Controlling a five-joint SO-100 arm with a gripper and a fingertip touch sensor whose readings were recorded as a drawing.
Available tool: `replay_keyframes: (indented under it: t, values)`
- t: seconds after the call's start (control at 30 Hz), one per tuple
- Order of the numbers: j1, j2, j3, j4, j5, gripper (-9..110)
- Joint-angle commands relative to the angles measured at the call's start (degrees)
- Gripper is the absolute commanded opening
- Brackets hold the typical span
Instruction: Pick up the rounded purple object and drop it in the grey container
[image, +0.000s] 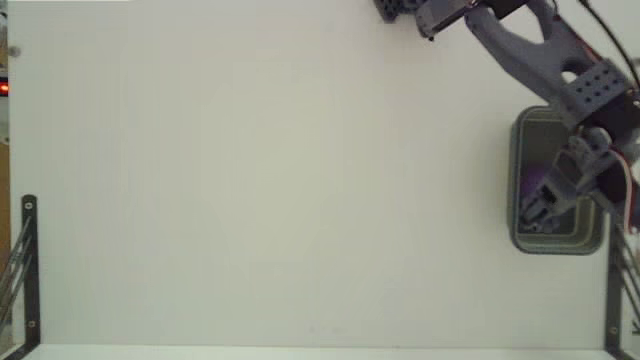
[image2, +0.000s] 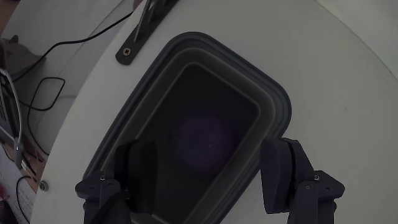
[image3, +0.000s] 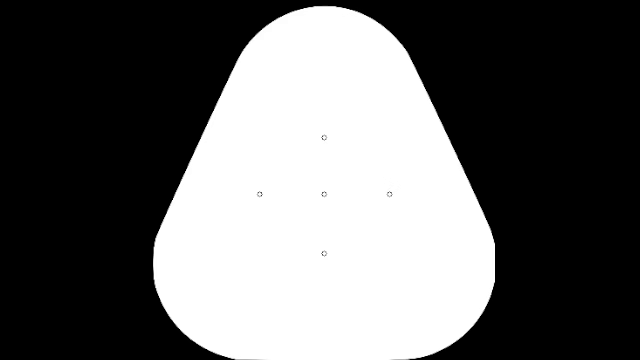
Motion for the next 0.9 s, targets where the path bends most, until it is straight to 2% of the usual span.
replay_keyframes:
  t: [0.0,0.87]
  values:
    - [-0.69,2.89,0.56,-1.18,0.26,110]
    - [9.02,15.60,13.18,-1.11,0.26,110]
